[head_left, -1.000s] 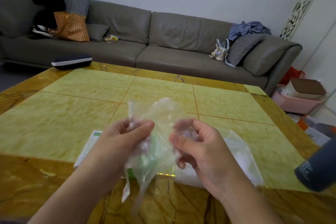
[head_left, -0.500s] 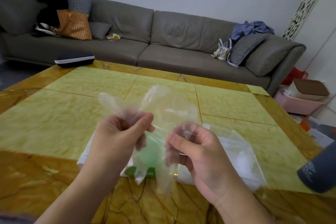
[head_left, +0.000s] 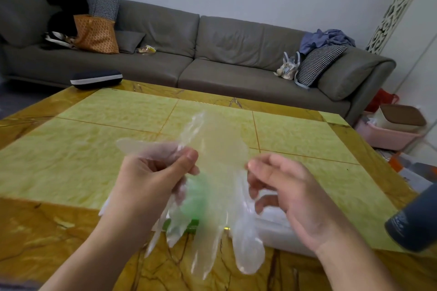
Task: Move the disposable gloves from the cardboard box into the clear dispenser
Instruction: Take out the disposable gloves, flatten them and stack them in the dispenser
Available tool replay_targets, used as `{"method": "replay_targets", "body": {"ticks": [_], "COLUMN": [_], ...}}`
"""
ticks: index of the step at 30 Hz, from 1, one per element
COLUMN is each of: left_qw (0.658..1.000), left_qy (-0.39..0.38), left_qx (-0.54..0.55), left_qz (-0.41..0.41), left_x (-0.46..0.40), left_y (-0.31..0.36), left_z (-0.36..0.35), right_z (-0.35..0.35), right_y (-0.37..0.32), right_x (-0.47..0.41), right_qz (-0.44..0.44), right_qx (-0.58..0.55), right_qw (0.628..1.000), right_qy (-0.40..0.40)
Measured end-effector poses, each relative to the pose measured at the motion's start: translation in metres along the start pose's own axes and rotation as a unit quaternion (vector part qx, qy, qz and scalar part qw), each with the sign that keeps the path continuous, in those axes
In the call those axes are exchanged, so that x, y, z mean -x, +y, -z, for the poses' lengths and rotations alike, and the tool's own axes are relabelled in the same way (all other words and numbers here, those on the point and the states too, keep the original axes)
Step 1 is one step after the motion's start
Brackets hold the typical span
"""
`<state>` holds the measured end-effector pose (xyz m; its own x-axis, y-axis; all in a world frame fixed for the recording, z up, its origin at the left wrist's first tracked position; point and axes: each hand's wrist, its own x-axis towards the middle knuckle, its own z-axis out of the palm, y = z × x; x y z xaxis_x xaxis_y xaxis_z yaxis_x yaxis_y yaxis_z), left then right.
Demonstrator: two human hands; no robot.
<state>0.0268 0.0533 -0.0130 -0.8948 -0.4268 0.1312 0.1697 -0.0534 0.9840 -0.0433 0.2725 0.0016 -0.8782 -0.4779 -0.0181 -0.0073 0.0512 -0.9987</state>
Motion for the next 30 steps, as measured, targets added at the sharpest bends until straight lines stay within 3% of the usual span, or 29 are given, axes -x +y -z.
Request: {"method": "replay_targets", "body": {"ticks": [6,12,14,18,21,23,25,26,28,30], "left_qw": [0.982,0.965,0.968,0.990,0.991,0.944,0.841,0.801,0.781,0.794], "left_qy": [-0.165,-0.233,-0.215,-0.084,-0.035,0.014,0.039,0.002,-0.124,-0.223], "left_qx": [-0.090,-0.087,-0.084,-0.025,-0.125,-0.309,-0.442,-0.460,-0.467,-0.496], "left_qz": [0.020,0.082,0.098,0.113,0.036,-0.116,-0.310,-0.384,-0.396,-0.271], "left_x": [0.008,0.008,0.009,-0.002,-0.014,-0.013,-0.001,0.004,0.011,0.012], "left_y": [-0.001,-0.001,-0.002,-0.007,-0.007,-0.005,0.006,0.009,0.007,-0.007], "left_z": [-0.017,-0.024,-0.030,-0.048,-0.058,-0.067,-0.086,-0.099,-0.127,-0.147], "right_z": [0.008,0.020,0.024,0.045,0.067,0.082,0.088,0.090,0.090,0.087], "right_y": [0.005,0.007,0.006,0.010,0.014,0.020,0.029,0.032,0.038,0.043], "right_x": [-0.002,0.006,0.011,0.017,0.013,0.008,0.003,0.001,-0.004,-0.006], "right_qz": [-0.007,-0.009,0.001,0.005,0.000,-0.006,-0.021,-0.026,-0.032,-0.049], "right_qx": [0.010,0.036,-0.004,0.036,0.084,0.139,0.187,0.211,0.243,0.260], "right_qw": [1.000,0.999,1.000,0.990,0.974,0.959,0.947,0.942,0.935,0.931], "right_qy": [-0.007,-0.029,0.002,0.134,0.213,0.246,0.259,0.261,0.255,0.254]}}
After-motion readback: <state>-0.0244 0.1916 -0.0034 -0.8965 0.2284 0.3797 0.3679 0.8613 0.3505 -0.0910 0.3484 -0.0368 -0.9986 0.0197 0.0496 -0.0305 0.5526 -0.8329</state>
